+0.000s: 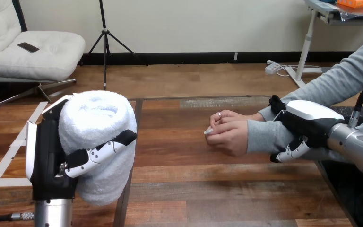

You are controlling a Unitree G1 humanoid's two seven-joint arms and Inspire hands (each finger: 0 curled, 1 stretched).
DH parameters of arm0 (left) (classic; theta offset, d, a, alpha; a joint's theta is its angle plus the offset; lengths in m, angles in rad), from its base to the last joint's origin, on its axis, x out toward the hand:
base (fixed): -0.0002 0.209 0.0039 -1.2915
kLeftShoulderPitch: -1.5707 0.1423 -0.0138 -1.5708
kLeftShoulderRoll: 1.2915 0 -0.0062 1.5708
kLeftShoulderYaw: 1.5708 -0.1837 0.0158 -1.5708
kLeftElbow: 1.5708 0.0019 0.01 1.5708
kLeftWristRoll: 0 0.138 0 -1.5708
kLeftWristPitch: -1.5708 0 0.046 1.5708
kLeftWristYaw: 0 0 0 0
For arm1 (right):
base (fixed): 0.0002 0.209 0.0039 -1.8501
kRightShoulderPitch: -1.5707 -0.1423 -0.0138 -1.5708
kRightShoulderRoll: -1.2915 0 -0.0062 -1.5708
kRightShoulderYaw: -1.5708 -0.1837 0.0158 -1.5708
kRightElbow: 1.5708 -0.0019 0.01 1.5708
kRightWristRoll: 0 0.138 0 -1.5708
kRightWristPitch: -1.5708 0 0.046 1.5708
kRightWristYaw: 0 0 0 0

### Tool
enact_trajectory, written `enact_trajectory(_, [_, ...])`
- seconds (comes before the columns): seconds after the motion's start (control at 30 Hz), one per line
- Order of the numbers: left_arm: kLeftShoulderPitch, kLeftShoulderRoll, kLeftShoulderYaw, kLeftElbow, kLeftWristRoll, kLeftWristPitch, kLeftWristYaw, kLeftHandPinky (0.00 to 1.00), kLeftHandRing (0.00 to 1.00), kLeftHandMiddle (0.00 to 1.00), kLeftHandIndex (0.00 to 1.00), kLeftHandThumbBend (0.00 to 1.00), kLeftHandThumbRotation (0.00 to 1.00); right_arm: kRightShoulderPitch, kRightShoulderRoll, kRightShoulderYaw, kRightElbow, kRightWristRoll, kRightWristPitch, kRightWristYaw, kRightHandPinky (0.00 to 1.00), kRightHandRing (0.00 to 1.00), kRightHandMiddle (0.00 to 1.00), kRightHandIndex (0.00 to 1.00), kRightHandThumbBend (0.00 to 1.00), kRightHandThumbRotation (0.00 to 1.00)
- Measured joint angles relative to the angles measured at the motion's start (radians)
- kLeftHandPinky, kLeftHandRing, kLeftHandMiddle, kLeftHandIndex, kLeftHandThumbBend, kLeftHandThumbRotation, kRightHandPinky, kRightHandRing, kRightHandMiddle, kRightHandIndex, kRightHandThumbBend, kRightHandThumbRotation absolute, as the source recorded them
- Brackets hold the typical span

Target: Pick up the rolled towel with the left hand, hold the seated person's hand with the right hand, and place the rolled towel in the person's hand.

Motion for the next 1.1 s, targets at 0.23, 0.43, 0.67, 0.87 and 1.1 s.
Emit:
enact_trajectory(0.23, [-0.003,0.000,0.000,0.005,0.003,0.002,0.007,0.27,0.31,0.38,0.42,0.63,0.00,0.000,0.000,0.000,0.000,0.000,-0.003,0.000,0.32,0.36,0.40,0.40,0.60,0.15])
enact_trajectory(0.43, [-0.024,0.001,0.002,0.044,0.004,-0.013,0.008,0.28,0.32,0.38,0.42,0.63,0.00,0.000,-0.001,0.000,0.000,0.001,-0.011,-0.003,0.31,0.35,0.39,0.39,0.60,0.14])
enact_trajectory(0.67, [-0.063,0.004,0.003,0.106,-0.004,-0.027,-0.001,0.29,0.33,0.39,0.42,0.63,0.00,0.000,-0.001,-0.002,0.000,0.002,-0.022,-0.004,0.30,0.34,0.38,0.38,0.60,0.16])
enact_trajectory(0.87, [-0.103,0.009,0.003,0.153,-0.021,-0.033,-0.020,0.29,0.33,0.40,0.42,0.64,0.00,0.000,-0.001,-0.003,0.000,0.002,-0.024,-0.004,0.30,0.33,0.37,0.37,0.60,0.19])
enact_trajectory(1.1, [-0.144,0.017,0.004,0.184,-0.027,-0.033,-0.042,0.30,0.34,0.40,0.42,0.64,0.00,0.000,-0.001,-0.004,0.000,0.008,-0.027,-0.004,0.29,0.32,0.37,0.36,0.60,0.20])
